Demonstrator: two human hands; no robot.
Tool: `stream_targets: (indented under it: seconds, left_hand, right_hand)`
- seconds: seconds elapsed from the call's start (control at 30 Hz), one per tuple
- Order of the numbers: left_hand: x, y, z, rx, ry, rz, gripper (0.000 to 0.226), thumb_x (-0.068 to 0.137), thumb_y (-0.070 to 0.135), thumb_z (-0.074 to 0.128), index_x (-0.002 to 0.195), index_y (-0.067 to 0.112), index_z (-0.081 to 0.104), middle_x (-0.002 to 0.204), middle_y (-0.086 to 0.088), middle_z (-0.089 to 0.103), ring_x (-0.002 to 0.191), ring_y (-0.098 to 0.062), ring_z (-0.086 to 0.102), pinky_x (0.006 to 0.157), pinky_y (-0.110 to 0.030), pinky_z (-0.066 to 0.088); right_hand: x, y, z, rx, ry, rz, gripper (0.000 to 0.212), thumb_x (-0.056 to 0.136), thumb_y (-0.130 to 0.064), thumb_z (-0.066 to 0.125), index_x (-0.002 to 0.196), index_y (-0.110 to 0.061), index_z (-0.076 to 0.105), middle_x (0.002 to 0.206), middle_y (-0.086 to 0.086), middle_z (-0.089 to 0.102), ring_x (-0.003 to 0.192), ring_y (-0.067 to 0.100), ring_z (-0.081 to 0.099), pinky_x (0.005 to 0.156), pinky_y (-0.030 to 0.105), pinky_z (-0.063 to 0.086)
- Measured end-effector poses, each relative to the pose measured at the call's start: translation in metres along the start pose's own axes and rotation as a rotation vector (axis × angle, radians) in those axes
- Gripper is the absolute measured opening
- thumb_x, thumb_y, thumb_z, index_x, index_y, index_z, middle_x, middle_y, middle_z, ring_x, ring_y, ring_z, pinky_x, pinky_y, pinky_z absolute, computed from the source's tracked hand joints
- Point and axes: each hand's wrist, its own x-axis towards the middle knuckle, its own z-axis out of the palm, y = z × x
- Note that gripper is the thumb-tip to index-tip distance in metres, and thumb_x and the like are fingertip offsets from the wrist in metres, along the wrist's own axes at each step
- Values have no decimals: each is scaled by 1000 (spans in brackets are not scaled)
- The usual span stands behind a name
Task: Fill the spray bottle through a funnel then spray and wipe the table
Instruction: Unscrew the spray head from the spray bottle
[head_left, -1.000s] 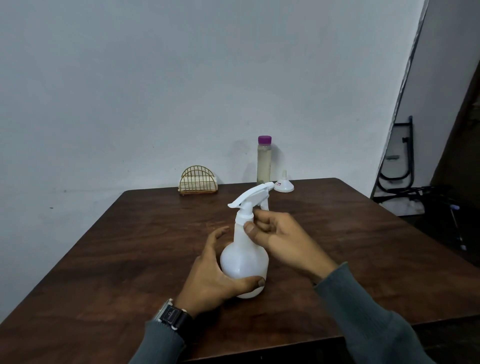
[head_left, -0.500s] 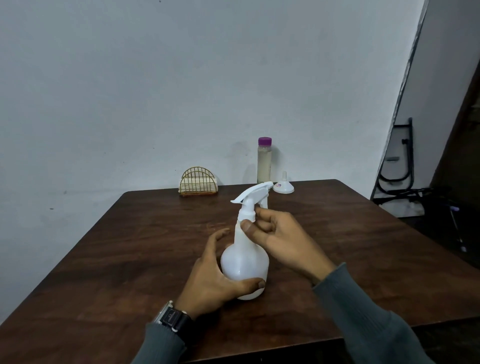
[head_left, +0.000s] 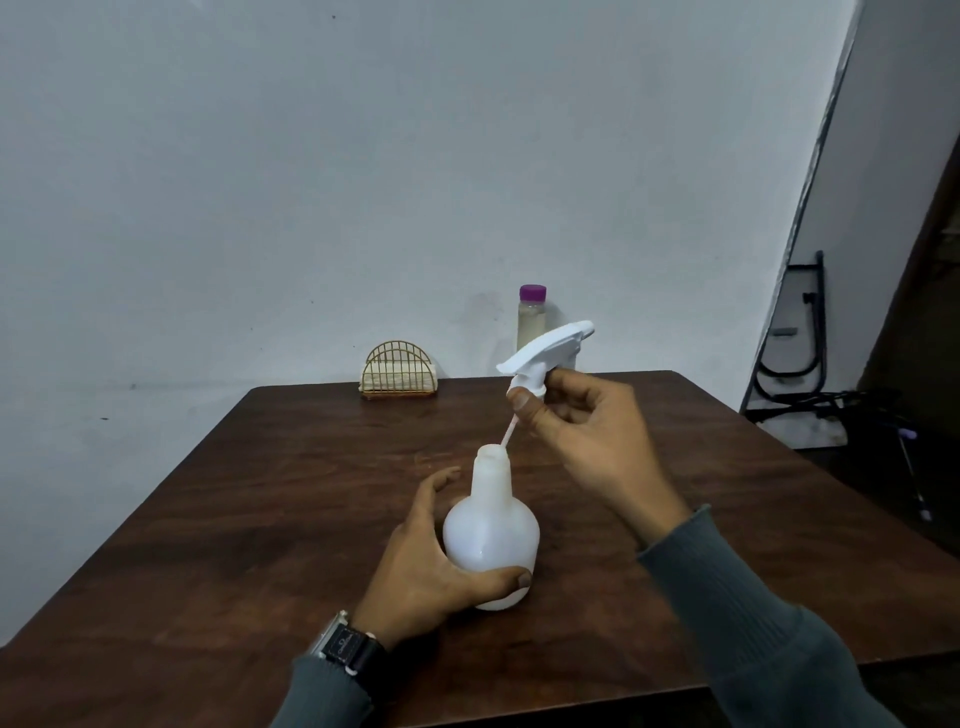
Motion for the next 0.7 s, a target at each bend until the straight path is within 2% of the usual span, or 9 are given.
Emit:
stream_targets:
  seconds: [0.07,0.13,0.17,0.23,0.3,0.37,0.43,0.53,0.7]
  left_hand:
    - [-1,0,1,4,4,5,120,45,63,98,142,57,27,131,20,60,116,-9,63,102,-39,56]
    - [-2,1,2,11,34,20,119,46,61,98,143,53,29,126,23,63,115,-6,63,102,-37,56]
    - [-3,1,3,18,53,28,119,46,62,98,143,52,29,124,24,63,115,-6,63,101,-37,56]
    - [-5,0,6,35,90,50,119,47,65,96,143,51,29,121,25,64,114,-6,63,98,-35,57]
    - [-6,-1,7,63,129,86,119,47,70,93,144,50,28,118,26,63,112,-7,64,95,-33,59]
    - [-6,-2,8,92,169,121,119,47,74,90,145,49,27,119,26,63,111,-7,65,92,-32,59]
    - [-7,-3,8,104,221,161,114,48,73,90,141,52,28,121,26,63,109,-5,65,90,-30,59]
    - [-6,-5,7,97,295,197,107,50,67,92,139,50,35,125,29,60,111,-2,64,90,-30,59]
    - [-5,-7,9,109,300,214,107,51,69,92,141,46,37,130,26,60,114,-2,63,92,-34,60]
  right_hand:
    - [-1,-10,-4,-8,46,-41,7,89,-27,79,90,-34,76,91,-10,81,86,15,77,91,49,61]
    - [-2,-18,-9,0,92,-75,3,89,-29,78,91,-27,77,87,-3,80,82,24,77,87,53,60]
    - [-2,-23,-12,2,116,-91,7,89,-30,78,93,-24,77,85,0,80,81,27,77,87,54,60]
    - [-1,-29,-18,13,144,-126,9,90,-29,78,96,-23,77,87,0,80,79,22,78,86,55,60]
    - [0,-33,-23,40,175,-155,5,91,-25,78,96,-25,76,88,1,80,76,18,79,84,52,63]
    - [1,-37,-27,91,214,-161,6,91,-21,77,96,-24,76,84,3,80,74,18,79,79,42,65]
    - [3,-39,-31,189,247,-131,6,91,-17,77,96,-18,77,82,1,79,75,23,79,76,37,65]
    - [6,-41,-36,375,272,-23,17,91,-15,76,104,-4,77,91,7,78,81,29,79,75,36,65]
    - [8,-41,-39,529,313,90,28,89,-18,77,108,2,75,102,10,81,89,30,79,78,37,65]
